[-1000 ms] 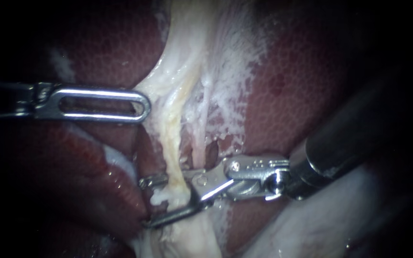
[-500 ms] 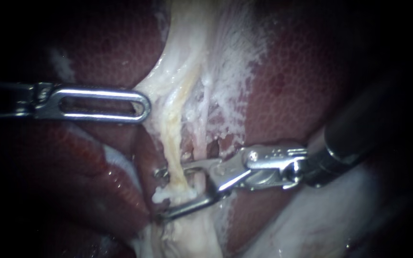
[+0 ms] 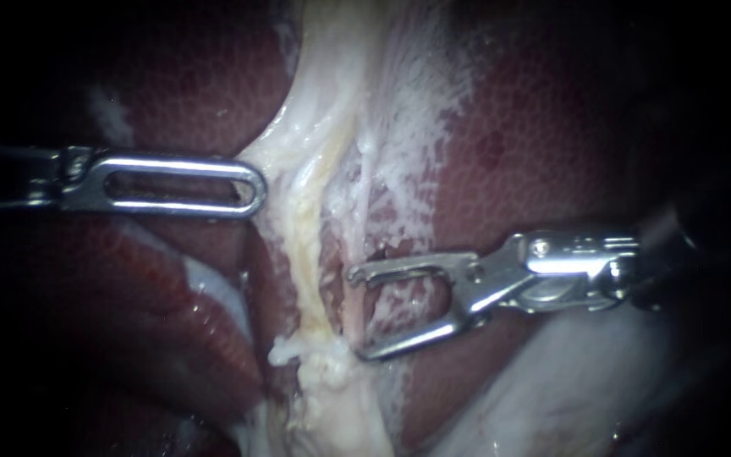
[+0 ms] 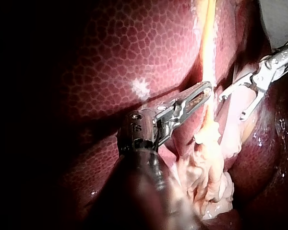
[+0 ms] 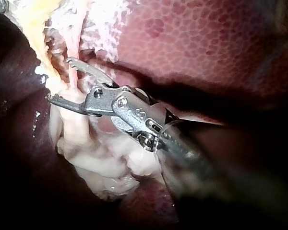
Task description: Going back first clip left tube
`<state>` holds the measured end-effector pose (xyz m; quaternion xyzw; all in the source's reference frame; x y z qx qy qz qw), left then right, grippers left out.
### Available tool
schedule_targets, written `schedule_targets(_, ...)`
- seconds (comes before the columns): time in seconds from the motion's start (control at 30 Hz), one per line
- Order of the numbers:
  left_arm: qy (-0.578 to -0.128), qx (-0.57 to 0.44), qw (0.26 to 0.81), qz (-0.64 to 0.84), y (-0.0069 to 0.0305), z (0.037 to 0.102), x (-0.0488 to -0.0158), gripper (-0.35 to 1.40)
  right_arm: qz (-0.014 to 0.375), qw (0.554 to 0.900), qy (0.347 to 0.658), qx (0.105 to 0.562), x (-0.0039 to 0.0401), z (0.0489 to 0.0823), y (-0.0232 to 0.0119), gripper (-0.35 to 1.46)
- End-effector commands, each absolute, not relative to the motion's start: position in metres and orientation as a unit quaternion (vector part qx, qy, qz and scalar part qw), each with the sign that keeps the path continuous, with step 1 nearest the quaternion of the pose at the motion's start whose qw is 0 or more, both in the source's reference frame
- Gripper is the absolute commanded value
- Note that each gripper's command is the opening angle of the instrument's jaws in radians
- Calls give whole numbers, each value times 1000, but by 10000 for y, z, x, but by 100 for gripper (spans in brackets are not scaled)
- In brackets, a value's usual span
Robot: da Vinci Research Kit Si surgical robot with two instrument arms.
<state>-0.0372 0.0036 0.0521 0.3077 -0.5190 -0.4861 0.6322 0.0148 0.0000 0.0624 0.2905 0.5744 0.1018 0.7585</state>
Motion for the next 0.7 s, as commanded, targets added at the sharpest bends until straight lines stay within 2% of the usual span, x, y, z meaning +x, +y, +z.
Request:
schedule_targets(0.03, -519, 308, 632, -486, 36, 522, -372, -35, 99, 759, 576, 288, 143, 621, 2, 60)
schedule_targets(0.23, -519, 307, 633, -486, 35, 525, -372, -35, 87, 767, 581, 258, 105, 610, 10, 60)
schedule_targets(0.4, -519, 307, 633, -485, 34, 527, -373, -35, 81, 775, 582, 230, 85, 594, 30, 60)
schedule_targets(0.7, -520, 305, 634, -484, 29, 534, -378, -35, 77, 775, 589, 216, 80, 573, 40, 60)
